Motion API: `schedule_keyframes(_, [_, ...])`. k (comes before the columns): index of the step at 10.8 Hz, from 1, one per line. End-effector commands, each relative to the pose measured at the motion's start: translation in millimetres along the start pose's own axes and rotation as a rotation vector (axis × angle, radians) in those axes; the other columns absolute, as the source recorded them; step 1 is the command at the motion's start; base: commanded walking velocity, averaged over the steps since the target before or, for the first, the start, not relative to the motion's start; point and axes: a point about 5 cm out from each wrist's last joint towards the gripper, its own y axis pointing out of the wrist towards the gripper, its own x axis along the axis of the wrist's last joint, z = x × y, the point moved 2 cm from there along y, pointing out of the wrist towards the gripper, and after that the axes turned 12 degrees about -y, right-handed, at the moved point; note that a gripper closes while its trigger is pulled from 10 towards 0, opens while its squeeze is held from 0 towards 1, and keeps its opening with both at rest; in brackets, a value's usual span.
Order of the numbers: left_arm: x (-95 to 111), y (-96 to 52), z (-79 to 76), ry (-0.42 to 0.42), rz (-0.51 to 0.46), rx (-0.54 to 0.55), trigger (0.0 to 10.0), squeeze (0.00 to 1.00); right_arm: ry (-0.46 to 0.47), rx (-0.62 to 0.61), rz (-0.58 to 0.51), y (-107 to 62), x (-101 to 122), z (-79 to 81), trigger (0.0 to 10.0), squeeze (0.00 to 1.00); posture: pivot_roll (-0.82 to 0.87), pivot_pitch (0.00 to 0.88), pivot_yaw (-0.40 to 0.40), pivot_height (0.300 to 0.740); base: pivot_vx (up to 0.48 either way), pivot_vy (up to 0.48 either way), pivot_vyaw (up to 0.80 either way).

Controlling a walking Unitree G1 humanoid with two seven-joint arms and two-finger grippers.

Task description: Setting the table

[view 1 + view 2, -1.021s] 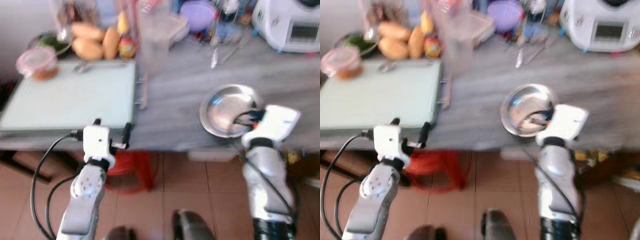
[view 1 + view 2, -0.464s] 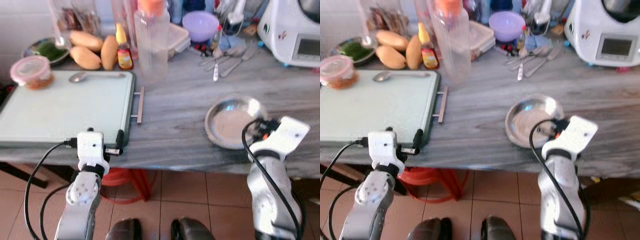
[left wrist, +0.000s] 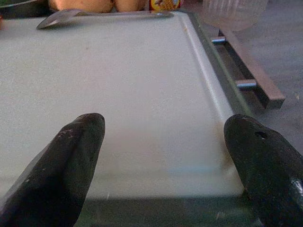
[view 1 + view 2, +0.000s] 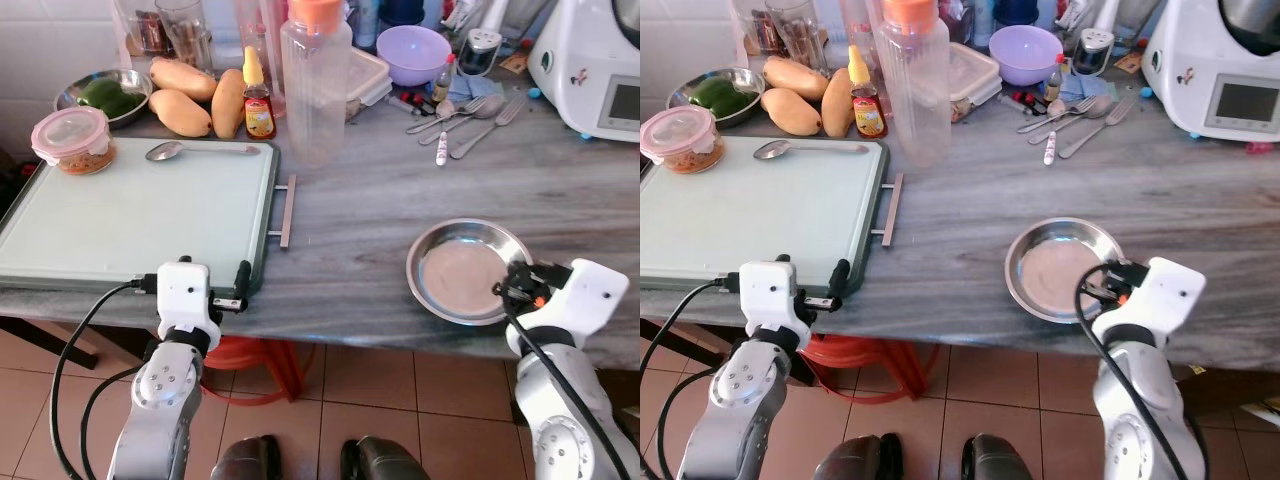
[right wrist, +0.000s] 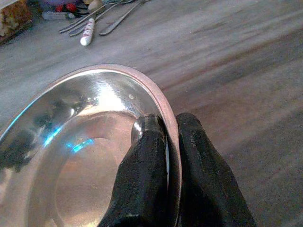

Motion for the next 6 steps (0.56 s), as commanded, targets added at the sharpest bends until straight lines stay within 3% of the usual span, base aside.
schedule_keyframes(1, [-2, 0.3, -0.9, 0.009, 0.018, -0.009, 10.0, 0.0, -0.04, -0.072, 0.206, 1.1, -41, -15.1, 10.0, 0.0, -0.07, 0.186, 0.028, 0.74, 0.0, 0.0, 0.0])
schedule_keyframes(2, [-2, 0.7, -1.6, 0.009, 0.017, -0.013, 10.0, 0.0, -0.036, -0.063, 0.21, 5.3, -41, -12.6, 10.0, 0.0, -0.07, 0.186, 0.031, 0.74, 0.0, 0.0, 0.0])
schedule_keyframes(3, [-1, 1.1, -2.2, 0.013, 0.015, -0.016, 10.0, 0.0, -0.026, -0.061, 0.213, 12.8, -40, -10.8, 10.0, 1.0, -0.07, 0.187, 0.031, 0.74, 0.0, 0.0, 0.0])
schedule_keyframes(6, [-1, 0.8, -2.4, 0.012, 0.015, -0.015, 10.0, 0.0, -0.048, -0.014, 0.236, 10.7, -43, -4.6, 10.0, 1.0, -0.06, 0.195, 0.027, 0.74, 0.0, 0.0, 0.0])
